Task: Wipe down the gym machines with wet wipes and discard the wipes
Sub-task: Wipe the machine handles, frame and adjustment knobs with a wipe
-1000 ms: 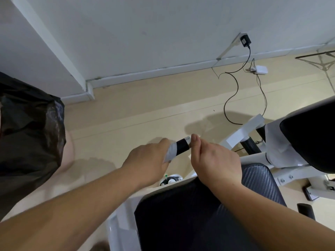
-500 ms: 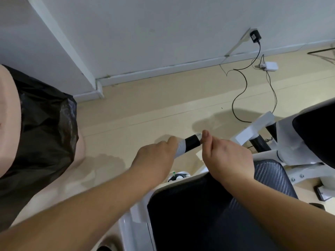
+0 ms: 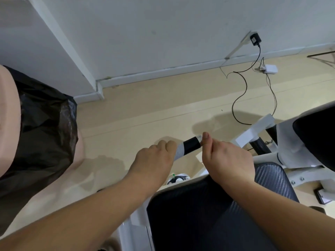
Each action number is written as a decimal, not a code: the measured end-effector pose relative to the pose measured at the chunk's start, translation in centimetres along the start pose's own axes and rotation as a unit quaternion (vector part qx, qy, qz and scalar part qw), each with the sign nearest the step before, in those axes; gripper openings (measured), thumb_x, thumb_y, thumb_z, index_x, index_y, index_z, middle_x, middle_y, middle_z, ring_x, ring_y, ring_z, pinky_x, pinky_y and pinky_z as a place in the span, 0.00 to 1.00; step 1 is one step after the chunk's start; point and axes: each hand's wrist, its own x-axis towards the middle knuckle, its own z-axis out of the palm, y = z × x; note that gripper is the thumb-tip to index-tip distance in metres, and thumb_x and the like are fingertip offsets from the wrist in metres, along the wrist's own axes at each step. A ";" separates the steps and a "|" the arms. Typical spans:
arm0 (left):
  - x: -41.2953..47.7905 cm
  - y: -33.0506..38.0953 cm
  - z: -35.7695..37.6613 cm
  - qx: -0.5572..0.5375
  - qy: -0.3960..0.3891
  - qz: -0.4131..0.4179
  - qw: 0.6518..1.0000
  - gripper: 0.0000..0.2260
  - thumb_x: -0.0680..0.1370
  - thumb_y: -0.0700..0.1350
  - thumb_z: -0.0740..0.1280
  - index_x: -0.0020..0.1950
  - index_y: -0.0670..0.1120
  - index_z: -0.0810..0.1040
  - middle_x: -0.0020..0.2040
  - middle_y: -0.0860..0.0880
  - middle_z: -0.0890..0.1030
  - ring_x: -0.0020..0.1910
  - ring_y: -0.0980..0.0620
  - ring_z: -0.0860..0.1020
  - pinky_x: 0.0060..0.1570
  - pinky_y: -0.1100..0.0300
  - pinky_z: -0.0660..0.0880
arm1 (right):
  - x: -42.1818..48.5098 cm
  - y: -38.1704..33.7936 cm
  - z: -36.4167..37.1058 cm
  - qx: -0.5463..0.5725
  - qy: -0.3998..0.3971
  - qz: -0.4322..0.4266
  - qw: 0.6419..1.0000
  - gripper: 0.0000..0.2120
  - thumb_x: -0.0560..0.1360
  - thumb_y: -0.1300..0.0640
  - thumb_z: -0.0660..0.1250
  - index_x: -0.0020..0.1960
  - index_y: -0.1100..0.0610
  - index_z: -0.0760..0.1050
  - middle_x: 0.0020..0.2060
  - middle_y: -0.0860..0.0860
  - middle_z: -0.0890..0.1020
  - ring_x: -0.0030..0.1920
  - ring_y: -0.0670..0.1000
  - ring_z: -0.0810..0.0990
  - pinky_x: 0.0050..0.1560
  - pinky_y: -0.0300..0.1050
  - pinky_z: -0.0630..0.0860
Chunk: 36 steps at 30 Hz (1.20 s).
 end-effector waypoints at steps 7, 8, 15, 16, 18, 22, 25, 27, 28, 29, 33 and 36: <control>1.9 -2.1 -4.1 -0.403 -0.185 -0.005 0.896 0.12 0.83 0.62 0.58 0.41 0.62 0.65 0.32 0.65 0.75 0.33 0.66 0.73 0.35 0.66 0.64 | -0.1 -0.1 -0.1 0.002 0.004 0.009 1.000 0.36 0.84 0.37 0.35 0.47 0.48 0.80 0.31 0.47 0.75 0.34 0.53 0.74 0.36 0.48 0.66; 1.8 -2.3 -3.8 -0.413 -0.169 -0.007 0.895 0.14 0.84 0.60 0.56 0.39 0.61 0.66 0.30 0.68 0.75 0.32 0.67 0.73 0.34 0.68 0.63 | -0.1 -0.1 -0.1 0.004 0.006 0.010 1.000 0.36 0.84 0.38 0.35 0.46 0.49 0.80 0.31 0.47 0.75 0.34 0.53 0.74 0.35 0.48 0.66; 2.9 -1.8 -4.0 -0.351 0.082 -0.160 0.919 0.22 0.82 0.64 0.45 0.43 0.53 0.70 0.40 0.52 0.74 0.44 0.48 0.74 0.44 0.52 0.70 | -0.1 0.0 0.2 -0.005 0.015 0.008 1.000 0.36 0.84 0.38 0.36 0.45 0.48 0.80 0.29 0.47 0.75 0.31 0.52 0.74 0.32 0.46 0.63; 3.3 -1.2 -4.5 -0.315 0.085 -0.155 0.932 0.22 0.83 0.63 0.46 0.45 0.50 0.70 0.43 0.51 0.74 0.47 0.47 0.73 0.47 0.51 0.70 | -0.1 0.0 0.2 -0.009 0.018 0.008 1.000 0.35 0.84 0.38 0.36 0.45 0.48 0.80 0.29 0.47 0.75 0.32 0.52 0.74 0.32 0.46 0.63; 3.2 1.2 -5.2 -0.285 -0.008 -0.140 0.948 0.19 0.84 0.61 0.47 0.48 0.50 0.69 0.43 0.52 0.74 0.47 0.47 0.73 0.48 0.51 0.71 | -0.1 -0.1 0.2 -0.011 0.015 0.010 1.000 0.35 0.84 0.38 0.36 0.44 0.49 0.80 0.29 0.47 0.75 0.32 0.53 0.74 0.33 0.47 0.63; 5.2 2.6 -4.8 -0.300 -0.201 -0.138 0.922 0.12 0.85 0.56 0.52 0.56 0.50 0.69 0.52 0.46 0.78 0.52 0.41 0.77 0.55 0.50 0.73 | -0.1 -0.2 0.4 -0.008 0.022 0.008 1.000 0.34 0.84 0.39 0.38 0.41 0.51 0.78 0.29 0.48 0.74 0.33 0.55 0.74 0.34 0.48 0.64; 8.6 1.4 -5.2 -0.449 -0.313 -0.222 0.807 0.16 0.85 0.55 0.57 0.49 0.46 0.77 0.49 0.45 0.79 0.49 0.45 0.76 0.51 0.55 0.70 | 0.0 -0.1 0.3 0.003 0.022 0.007 1.000 0.31 0.85 0.40 0.39 0.37 0.52 0.72 0.29 0.49 0.71 0.36 0.58 0.76 0.36 0.49 0.64; 9.4 1.5 -5.6 -0.458 -0.344 -0.213 0.791 0.16 0.84 0.50 0.58 0.38 0.48 0.72 0.41 0.47 0.75 0.45 0.46 0.71 0.44 0.56 0.69 | -0.1 -0.2 0.2 0.010 0.022 0.007 1.000 0.30 0.85 0.40 0.39 0.36 0.51 0.69 0.29 0.49 0.70 0.35 0.58 0.72 0.36 0.49 0.64; 9.5 1.8 -5.5 -0.456 -0.337 -0.220 0.794 0.16 0.84 0.50 0.57 0.37 0.48 0.72 0.41 0.47 0.75 0.43 0.46 0.71 0.44 0.55 0.68 | -0.1 -0.2 0.1 0.010 0.021 0.007 1.000 0.30 0.85 0.40 0.38 0.36 0.51 0.70 0.30 0.49 0.71 0.36 0.57 0.72 0.36 0.49 0.64; 9.2 2.1 -5.4 -0.458 -0.322 -0.217 0.800 0.18 0.84 0.52 0.56 0.39 0.47 0.75 0.43 0.47 0.78 0.43 0.45 0.74 0.46 0.55 0.69 | -0.1 -0.2 0.1 0.008 0.020 0.005 1.000 0.31 0.85 0.40 0.38 0.38 0.51 0.72 0.31 0.49 0.73 0.36 0.57 0.73 0.37 0.49 0.63; 4.2 3.1 -5.8 -0.388 -0.141 -0.107 0.904 0.24 0.84 0.63 0.43 0.58 0.55 0.77 0.50 0.54 0.82 0.51 0.50 0.80 0.54 0.53 0.74 | 0.0 -0.3 0.1 -0.003 0.017 0.003 1.000 0.32 0.85 0.40 0.38 0.41 0.50 0.76 0.31 0.49 0.76 0.38 0.56 0.79 0.35 0.48 0.63; 1.0 2.3 -5.9 -0.324 -0.038 -0.013 0.945 0.25 0.82 0.64 0.41 0.71 0.61 0.69 0.65 0.62 0.77 0.62 0.56 0.76 0.57 0.52 0.76 | -0.1 -0.2 0.0 -0.007 0.013 0.002 1.000 0.33 0.85 0.40 0.37 0.42 0.50 0.77 0.29 0.47 0.73 0.33 0.54 0.74 0.33 0.47 0.61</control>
